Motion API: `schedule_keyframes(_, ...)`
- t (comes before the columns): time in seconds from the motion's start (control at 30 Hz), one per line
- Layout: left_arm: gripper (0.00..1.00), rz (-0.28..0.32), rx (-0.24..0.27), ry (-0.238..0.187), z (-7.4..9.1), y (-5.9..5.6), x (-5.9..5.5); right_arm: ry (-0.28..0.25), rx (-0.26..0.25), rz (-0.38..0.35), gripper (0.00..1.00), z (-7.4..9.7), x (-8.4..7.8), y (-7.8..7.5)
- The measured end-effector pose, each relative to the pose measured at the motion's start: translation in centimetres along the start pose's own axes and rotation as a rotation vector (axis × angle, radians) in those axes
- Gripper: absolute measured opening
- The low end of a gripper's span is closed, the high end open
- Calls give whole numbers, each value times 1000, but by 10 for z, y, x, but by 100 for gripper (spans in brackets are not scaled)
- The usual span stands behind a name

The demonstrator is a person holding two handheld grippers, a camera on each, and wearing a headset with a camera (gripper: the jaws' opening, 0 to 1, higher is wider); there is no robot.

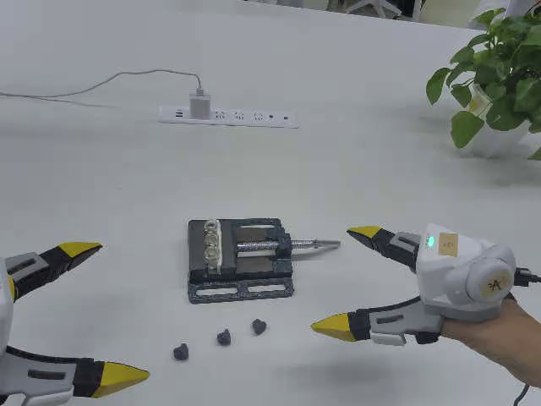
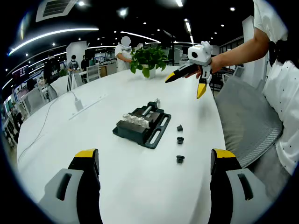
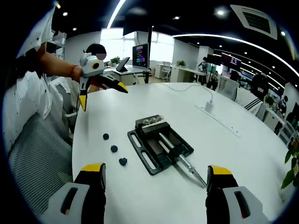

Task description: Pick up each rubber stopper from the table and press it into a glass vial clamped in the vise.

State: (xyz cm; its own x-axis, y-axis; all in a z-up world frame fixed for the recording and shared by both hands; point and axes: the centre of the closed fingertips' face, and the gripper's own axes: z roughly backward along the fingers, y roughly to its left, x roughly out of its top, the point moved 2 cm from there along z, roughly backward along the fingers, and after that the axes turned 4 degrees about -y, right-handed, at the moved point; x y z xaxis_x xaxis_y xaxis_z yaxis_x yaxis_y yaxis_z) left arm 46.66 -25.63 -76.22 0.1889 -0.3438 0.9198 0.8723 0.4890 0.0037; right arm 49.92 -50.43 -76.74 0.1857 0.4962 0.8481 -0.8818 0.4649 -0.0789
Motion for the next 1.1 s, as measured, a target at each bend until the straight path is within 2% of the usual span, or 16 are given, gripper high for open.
schedule_keyframes(0.83,98,-1,-16,13,-6,2,-3,-1,6,-8,88,-4,0,-1)
schedule_keyframes(1.1,93,-11,-29,33,-9,-2,-9,-2,3,-8,87,-5,1,-3)
